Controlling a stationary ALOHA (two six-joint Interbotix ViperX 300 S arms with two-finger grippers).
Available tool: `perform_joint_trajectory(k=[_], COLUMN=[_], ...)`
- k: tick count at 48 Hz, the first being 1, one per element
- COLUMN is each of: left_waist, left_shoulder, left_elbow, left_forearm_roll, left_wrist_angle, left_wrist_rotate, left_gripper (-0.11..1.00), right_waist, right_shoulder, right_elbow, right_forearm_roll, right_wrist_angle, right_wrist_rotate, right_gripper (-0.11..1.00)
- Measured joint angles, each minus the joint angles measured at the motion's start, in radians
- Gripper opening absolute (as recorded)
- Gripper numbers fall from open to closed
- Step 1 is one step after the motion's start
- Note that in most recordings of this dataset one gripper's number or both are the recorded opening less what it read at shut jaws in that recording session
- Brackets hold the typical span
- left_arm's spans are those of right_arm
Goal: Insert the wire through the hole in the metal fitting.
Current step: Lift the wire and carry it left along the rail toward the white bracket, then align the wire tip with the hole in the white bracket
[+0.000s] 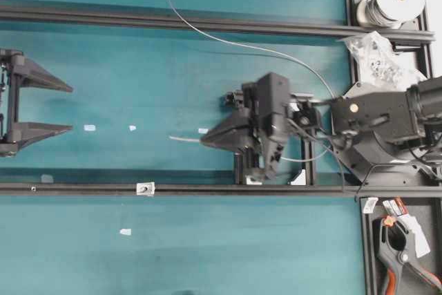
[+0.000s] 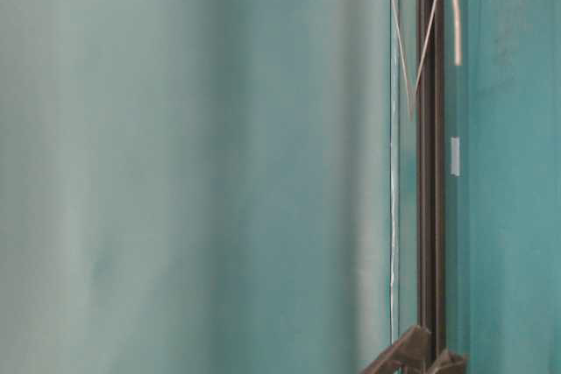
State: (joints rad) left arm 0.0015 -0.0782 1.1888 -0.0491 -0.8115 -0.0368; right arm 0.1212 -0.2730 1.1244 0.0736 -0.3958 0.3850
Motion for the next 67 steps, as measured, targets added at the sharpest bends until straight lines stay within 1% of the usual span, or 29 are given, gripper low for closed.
perform_joint_trajectory(k=[5,7,12,16,19,24,28,31,34,38,41,46,57,67], left_waist=[-0.025,-0.035,-0.064,-0.081,-0.094,-0.118,-0.132,-0.138,-0.144,-0.153,-0.166,-0.187,-0.221,-0.232], left_shoulder=[0.000,0.000,0.005,0.017,0.032,0.060,0.080,0.092,0.107,0.137,0.158,0.206,0.318,0.362], left_elbow=[0.025,0.035,0.060,0.066,0.064,0.054,0.043,0.038,0.035,0.031,0.023,0.000,-0.064,-0.089], left_forearm_roll=[0.000,-0.002,-0.008,-0.011,-0.011,-0.012,-0.012,-0.012,-0.014,-0.014,-0.014,-0.014,-0.018,-0.023], left_wrist_angle=[-0.077,-0.109,-0.176,-0.202,-0.210,-0.216,-0.224,-0.230,-0.247,-0.278,-0.298,-0.324,-0.357,-0.383], left_wrist_rotate=[-0.003,-0.005,-0.023,-0.052,-0.075,-0.087,-0.089,-0.089,-0.089,-0.091,-0.091,-0.091,-0.091,-0.091], left_gripper=[0.79,0.79,0.79,0.79,0.79,0.79,0.79,0.79,0.79,0.79,0.79,0.79,0.79,0.78], right_waist=[0.038,0.060,0.109,0.149,0.184,0.247,0.307,0.347,0.387,0.433,0.456,0.468,0.471,0.479], right_shoulder=[0.002,0.008,0.026,0.046,0.061,0.083,0.109,0.129,0.149,0.172,0.189,0.212,0.245,0.259], right_elbow=[0.052,0.071,0.097,0.104,0.104,0.106,0.101,0.098,0.091,0.080,0.072,0.060,0.046,0.044], right_forearm_roll=[0.055,0.089,0.160,0.224,0.275,0.370,0.479,0.548,0.604,0.657,0.683,0.696,0.698,0.696], right_wrist_angle=[-0.098,-0.137,-0.186,-0.222,-0.255,-0.307,-0.354,-0.382,-0.405,-0.426,-0.440,-0.448,-0.451,-0.463], right_wrist_rotate=[-0.005,-0.009,-0.028,-0.060,-0.097,-0.161,-0.222,-0.258,-0.284,-0.301,-0.304,-0.307,-0.307,-0.307], right_gripper=[0.00,0.00,0.00,0.00,0.00,0.00,0.00,0.00,0.00,0.00,0.00,0.00,0.00,0.00])
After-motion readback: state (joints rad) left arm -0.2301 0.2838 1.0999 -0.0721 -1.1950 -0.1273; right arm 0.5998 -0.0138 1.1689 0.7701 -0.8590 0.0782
